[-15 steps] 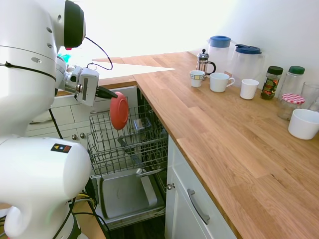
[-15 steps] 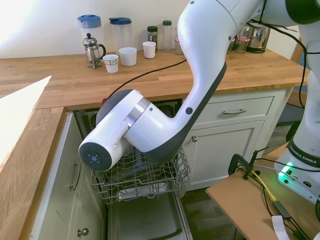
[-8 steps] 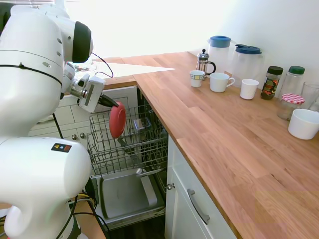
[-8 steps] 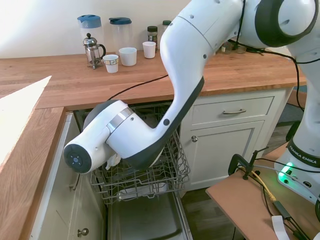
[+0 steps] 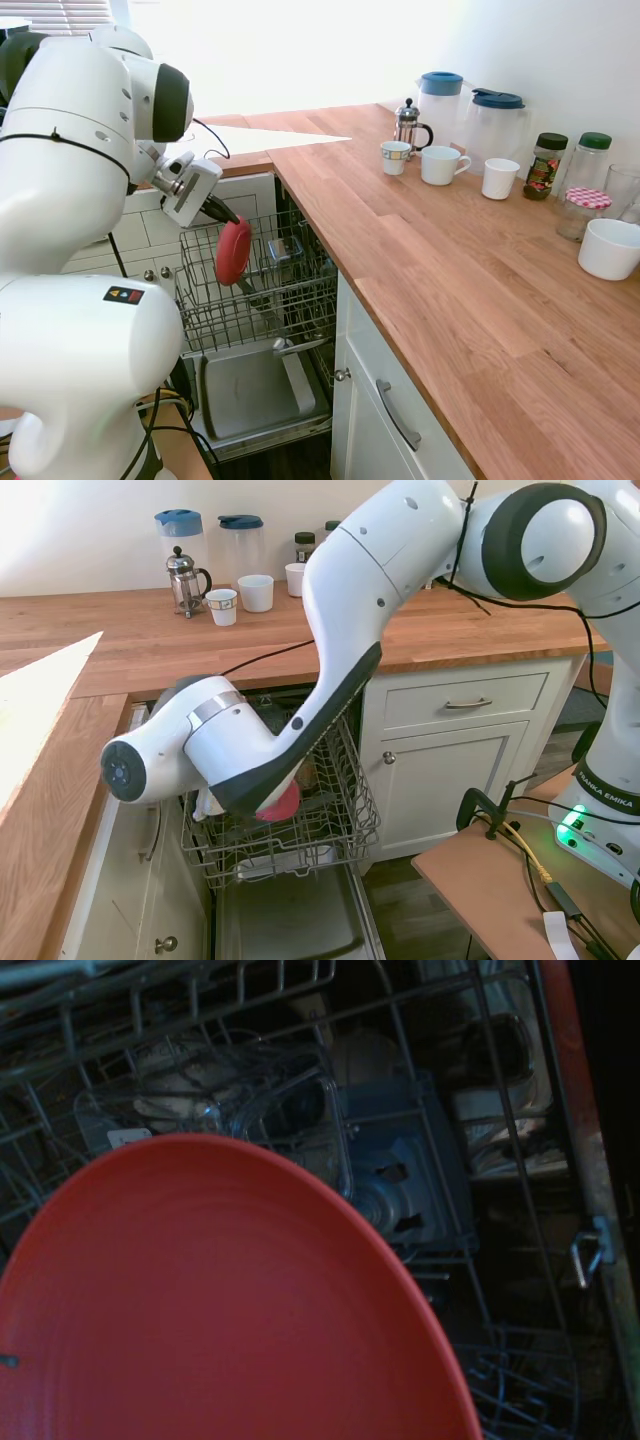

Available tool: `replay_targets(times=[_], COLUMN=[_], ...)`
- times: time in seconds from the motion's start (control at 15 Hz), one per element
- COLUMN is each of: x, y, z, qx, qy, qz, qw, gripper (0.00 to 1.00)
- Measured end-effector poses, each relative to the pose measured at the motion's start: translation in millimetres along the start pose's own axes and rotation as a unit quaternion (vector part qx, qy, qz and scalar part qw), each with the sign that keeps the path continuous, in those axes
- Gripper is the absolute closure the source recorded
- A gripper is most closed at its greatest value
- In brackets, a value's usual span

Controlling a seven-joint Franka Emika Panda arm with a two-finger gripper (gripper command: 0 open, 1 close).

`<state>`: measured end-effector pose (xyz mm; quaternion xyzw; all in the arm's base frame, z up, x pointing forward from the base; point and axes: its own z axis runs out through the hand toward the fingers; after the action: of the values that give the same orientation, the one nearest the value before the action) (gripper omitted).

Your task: Put the plate in the dishwasher

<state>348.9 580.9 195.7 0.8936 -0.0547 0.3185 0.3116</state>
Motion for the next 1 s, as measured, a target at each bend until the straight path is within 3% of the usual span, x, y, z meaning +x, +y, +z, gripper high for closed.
replay_targets(times=[0.2,0.27,0.4,0.53,0.73,1.0], x=[6,5,2,0,19,58], y=[-1,-2,-6,-8,-6,6], z=[12,16,20,23,22,7], qx=[-0.003,-0.006,-0.011,-0.022,-0.026,-0.002], qy=[-0.045,-0.06,-0.089,-0.135,-0.211,-0.29], qz=[0.001,-0.002,-0.01,-0.028,-0.049,-0.069], qw=[0.999,0.9982,0.9959,0.9902,0.9759,0.9544], gripper=[1.0,0.0,0.0,0.0,0.0,0.0])
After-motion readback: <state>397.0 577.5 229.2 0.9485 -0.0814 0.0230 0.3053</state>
